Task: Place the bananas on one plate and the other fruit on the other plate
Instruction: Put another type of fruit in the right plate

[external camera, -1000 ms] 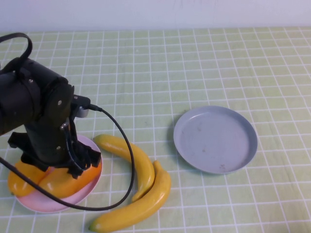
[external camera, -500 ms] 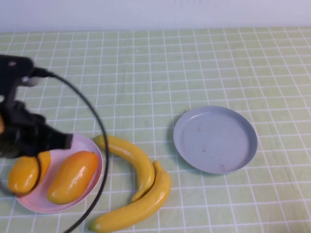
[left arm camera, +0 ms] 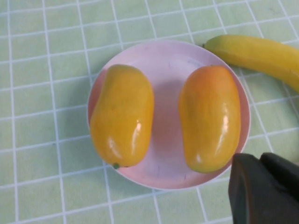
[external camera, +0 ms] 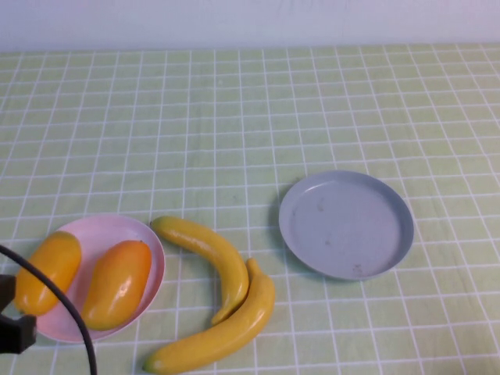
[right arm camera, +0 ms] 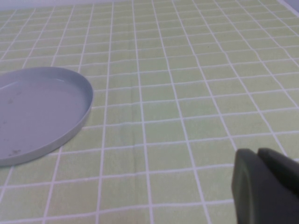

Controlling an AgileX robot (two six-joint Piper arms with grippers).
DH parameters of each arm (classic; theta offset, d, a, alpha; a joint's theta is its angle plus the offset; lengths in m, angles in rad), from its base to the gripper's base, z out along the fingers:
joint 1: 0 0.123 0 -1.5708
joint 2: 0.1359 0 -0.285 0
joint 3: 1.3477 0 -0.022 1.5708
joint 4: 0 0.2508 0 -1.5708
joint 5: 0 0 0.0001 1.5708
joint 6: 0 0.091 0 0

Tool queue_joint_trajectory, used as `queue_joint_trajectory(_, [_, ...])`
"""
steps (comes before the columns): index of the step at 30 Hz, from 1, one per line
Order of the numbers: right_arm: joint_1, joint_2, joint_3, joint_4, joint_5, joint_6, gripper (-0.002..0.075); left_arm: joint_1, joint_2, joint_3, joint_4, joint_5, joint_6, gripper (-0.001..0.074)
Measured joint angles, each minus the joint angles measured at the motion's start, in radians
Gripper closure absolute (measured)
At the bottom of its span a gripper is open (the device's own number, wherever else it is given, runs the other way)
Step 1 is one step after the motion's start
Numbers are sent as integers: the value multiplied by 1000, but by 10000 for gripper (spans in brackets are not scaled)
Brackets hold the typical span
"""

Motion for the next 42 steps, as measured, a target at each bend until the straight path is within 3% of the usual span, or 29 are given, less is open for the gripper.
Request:
queue_joint_trajectory(5, [0, 0, 0, 0, 0, 0, 741, 0, -6, 27, 62, -126, -6, 731])
queue_joint_trajectory(9, [0, 0, 0, 0, 0, 0, 741, 31, -94, 173, 107, -417, 79, 731])
queue_joint_trajectory(14, [0, 0, 0, 0, 0, 0, 741, 197, -315, 391, 4, -684, 190, 731])
queue_joint_trajectory(17, [0, 0, 0, 0, 0, 0, 741, 318, -439, 493, -51, -756, 232, 731])
queue_joint_trajectory(23, [0, 0, 0, 0, 0, 0, 741, 453, -634, 631, -279, -779, 394, 731])
queue_joint_trajectory(28, [0, 0, 1, 0, 0, 0, 741, 458, -662, 679, -342, -725, 424, 731])
queue_joint_trajectory(35, [0, 0, 1, 0, 0, 0, 742, 458, -665, 680, -335, -494, 426, 731])
queue_joint_trajectory(42, [0, 0, 1, 0, 0, 0, 741, 458, -665, 681, -333, -485, 430, 731])
